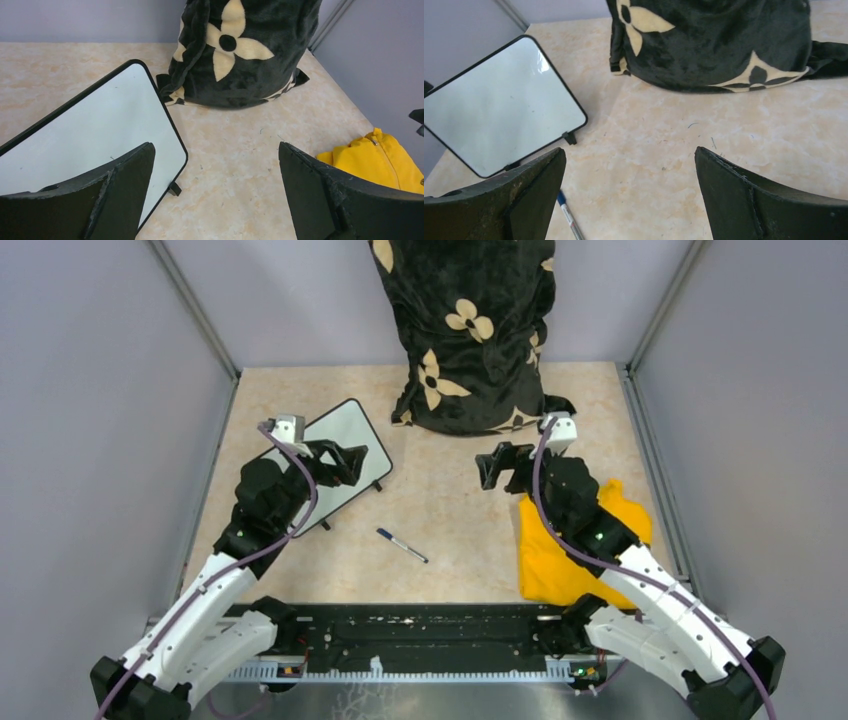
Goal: Write a sentence on the whiteboard
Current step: Move the whiteboard stand to the center of the board.
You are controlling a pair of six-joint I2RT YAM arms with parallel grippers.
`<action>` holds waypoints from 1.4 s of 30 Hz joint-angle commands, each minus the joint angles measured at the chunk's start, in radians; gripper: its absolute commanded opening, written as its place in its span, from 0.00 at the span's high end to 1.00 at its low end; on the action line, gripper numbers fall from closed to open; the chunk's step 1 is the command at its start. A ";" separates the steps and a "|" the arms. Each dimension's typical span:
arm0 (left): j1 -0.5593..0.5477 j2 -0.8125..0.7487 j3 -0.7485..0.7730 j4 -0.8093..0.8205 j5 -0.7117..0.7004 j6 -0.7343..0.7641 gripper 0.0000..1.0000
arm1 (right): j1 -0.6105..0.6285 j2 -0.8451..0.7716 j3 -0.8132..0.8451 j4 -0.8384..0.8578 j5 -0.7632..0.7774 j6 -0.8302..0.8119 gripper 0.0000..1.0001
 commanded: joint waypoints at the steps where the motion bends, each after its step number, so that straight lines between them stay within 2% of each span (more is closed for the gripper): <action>1: -0.019 -0.032 -0.021 0.070 0.060 -0.009 0.01 | 0.043 0.055 0.095 -0.031 -0.106 -0.016 0.02; 3: -0.031 -0.055 -0.021 0.074 0.062 0.023 0.01 | 0.178 0.113 0.128 -0.044 0.012 -0.066 0.02; 4: -0.032 -0.067 -0.022 0.072 0.058 0.029 0.01 | 0.246 0.158 0.135 -0.033 0.126 -0.103 0.01; 6: -0.031 -0.097 -0.025 0.067 0.025 0.046 0.01 | 0.322 0.235 0.139 -0.005 0.199 -0.137 0.02; 10: -0.033 -0.177 -0.051 0.049 -0.069 0.073 0.01 | 0.329 0.375 0.132 0.067 0.144 -0.106 0.02; 13: -0.033 -0.242 -0.103 0.108 -0.111 0.089 0.01 | 0.331 0.466 0.129 0.142 0.078 -0.106 0.02; 19: -0.033 -0.284 -0.130 0.143 -0.063 0.107 0.01 | 0.339 0.640 0.159 0.256 -0.035 -0.108 0.08; 27: -0.036 -0.260 -0.120 0.132 -0.050 0.078 0.01 | 0.341 0.931 0.290 0.352 -0.096 -0.087 0.20; 37: -0.038 -0.274 -0.121 0.129 -0.085 0.071 0.01 | 0.317 1.186 0.519 0.319 -0.122 -0.065 0.35; 42: -0.038 -0.280 -0.119 0.127 -0.090 0.067 0.01 | 0.296 1.248 0.554 0.305 -0.106 -0.054 0.40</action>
